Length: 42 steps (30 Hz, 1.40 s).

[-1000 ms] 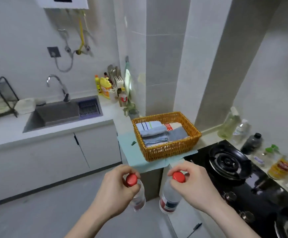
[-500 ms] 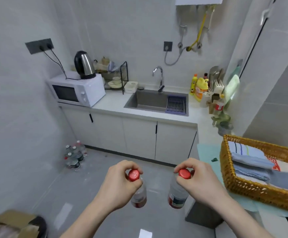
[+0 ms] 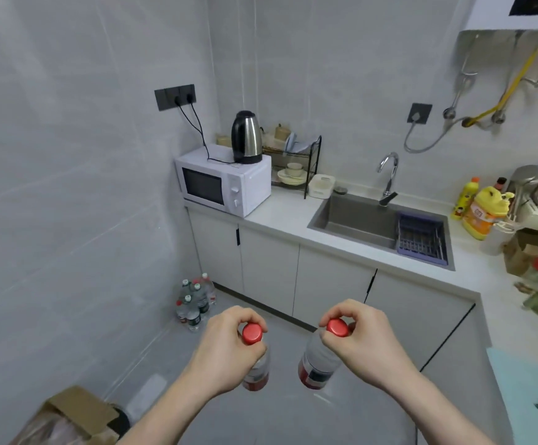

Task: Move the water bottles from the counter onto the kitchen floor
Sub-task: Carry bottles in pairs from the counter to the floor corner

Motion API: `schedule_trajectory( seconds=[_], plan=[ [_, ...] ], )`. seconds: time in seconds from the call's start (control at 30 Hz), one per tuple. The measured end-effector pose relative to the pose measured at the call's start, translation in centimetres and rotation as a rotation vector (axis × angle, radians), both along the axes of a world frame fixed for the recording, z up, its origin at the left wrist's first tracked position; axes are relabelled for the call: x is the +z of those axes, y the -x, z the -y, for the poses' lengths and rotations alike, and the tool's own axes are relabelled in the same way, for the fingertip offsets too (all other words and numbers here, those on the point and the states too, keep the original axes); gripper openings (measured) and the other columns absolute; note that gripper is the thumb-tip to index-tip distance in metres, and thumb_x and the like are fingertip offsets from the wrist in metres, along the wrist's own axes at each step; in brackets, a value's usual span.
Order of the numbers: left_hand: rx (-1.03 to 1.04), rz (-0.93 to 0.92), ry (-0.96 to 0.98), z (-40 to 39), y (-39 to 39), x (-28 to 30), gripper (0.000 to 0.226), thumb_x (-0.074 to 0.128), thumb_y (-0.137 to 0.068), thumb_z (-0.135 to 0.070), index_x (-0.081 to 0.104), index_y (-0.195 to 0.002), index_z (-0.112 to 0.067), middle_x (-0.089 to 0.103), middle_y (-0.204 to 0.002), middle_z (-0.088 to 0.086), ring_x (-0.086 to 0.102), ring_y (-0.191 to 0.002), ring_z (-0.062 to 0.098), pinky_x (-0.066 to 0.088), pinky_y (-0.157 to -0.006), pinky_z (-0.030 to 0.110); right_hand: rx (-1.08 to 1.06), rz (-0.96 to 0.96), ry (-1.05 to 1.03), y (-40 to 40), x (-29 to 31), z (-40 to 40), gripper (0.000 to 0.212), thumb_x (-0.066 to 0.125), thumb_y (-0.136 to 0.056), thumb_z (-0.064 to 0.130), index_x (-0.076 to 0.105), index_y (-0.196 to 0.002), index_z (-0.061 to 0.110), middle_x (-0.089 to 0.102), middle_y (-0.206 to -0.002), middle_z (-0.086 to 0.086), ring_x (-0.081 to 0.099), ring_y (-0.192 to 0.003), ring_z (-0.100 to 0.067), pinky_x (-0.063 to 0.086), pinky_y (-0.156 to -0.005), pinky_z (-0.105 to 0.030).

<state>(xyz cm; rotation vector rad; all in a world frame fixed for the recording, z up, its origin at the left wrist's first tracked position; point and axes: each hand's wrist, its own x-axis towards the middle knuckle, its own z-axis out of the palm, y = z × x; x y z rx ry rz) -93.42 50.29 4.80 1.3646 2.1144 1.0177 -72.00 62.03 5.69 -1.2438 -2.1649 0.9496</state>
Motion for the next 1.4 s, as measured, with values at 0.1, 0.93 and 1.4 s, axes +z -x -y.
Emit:
schedule_trajectory(
  seconds=[0.1,0.93,1.4],
  plan=[
    [0.042,-0.002,0.018,-1.2,3.9,-0.7,0.021,0.073,-0.068,-0.017,0.066,-0.075,-0.036,0.061,-0.075,-0.019,0.051,-0.060,-0.003,0.034,-0.059,0.013,0.029,0.007,0.010,3.9,-0.1,-1.9,0.014,0.073,-0.073,0.022,0.071,-0.075,0.035,0.069,-0.088,0.020,0.065,-0.075,-0.003,0.051,-0.065,-0.020],
    [0.463,0.008,0.170,-17.6,30.6,-7.5,0.017,0.074,-0.074,-0.014,0.071,-0.081,-0.028,0.067,-0.086,-0.017,0.059,-0.076,-0.005,0.038,-0.062,0.006,0.434,0.168,0.119,34.7,-6.9,-25.3,0.013,0.062,-0.073,0.017,0.070,-0.073,0.028,0.068,-0.086,0.014,0.063,-0.079,-0.004,0.051,-0.070,-0.021],
    [0.377,0.064,0.379,-21.6,53.0,-17.4,0.013,0.069,-0.075,-0.020,0.072,-0.086,-0.027,0.063,-0.089,-0.016,0.061,-0.086,0.003,0.047,-0.078,0.015,0.389,0.303,0.256,56.0,-15.4,-28.9,0.010,0.060,-0.068,0.020,0.067,-0.069,0.027,0.069,-0.078,0.010,0.064,-0.076,-0.006,0.047,-0.063,-0.015]
  ],
)
